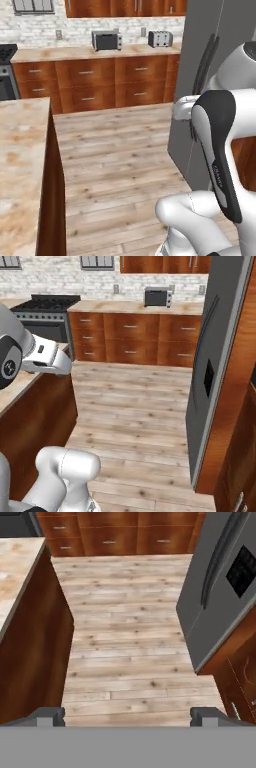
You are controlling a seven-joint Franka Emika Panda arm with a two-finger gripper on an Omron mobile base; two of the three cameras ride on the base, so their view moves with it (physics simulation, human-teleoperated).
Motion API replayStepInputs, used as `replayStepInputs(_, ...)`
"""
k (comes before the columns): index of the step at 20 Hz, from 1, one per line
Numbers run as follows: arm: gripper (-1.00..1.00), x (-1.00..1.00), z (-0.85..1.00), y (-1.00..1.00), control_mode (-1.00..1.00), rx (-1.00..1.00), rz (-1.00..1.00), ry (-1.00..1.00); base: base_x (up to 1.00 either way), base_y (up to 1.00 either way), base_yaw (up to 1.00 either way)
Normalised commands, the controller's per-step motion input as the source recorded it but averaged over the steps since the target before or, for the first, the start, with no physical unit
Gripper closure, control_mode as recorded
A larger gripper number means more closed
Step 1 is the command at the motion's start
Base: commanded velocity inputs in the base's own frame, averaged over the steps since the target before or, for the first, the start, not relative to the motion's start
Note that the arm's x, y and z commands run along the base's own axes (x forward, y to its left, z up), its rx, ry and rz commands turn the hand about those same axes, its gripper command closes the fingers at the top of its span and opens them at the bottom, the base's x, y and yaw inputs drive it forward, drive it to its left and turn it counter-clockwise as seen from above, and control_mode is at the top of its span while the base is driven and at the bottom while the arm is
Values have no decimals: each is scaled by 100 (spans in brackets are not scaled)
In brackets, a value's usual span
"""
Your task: Get the candle and the beer from the cabinet and move them to the dining counter.
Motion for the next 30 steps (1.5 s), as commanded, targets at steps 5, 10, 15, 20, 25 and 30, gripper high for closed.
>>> replayStepInputs(5,-100,0,0,0,100,0,0,0,100,6,0)
replayStepInputs(10,-100,0,0,0,100,0,0,0,100,0,0)
replayStepInputs(15,-100,0,0,0,100,0,0,0,100,0,0)
replayStepInputs(20,-100,0,0,0,100,0,0,0,100,0,-2)
replayStepInputs(25,-100,0,0,0,100,0,0,0,100,0,-3)
replayStepInputs(30,-100,0,0,0,100,0,0,0,100,0,-2)
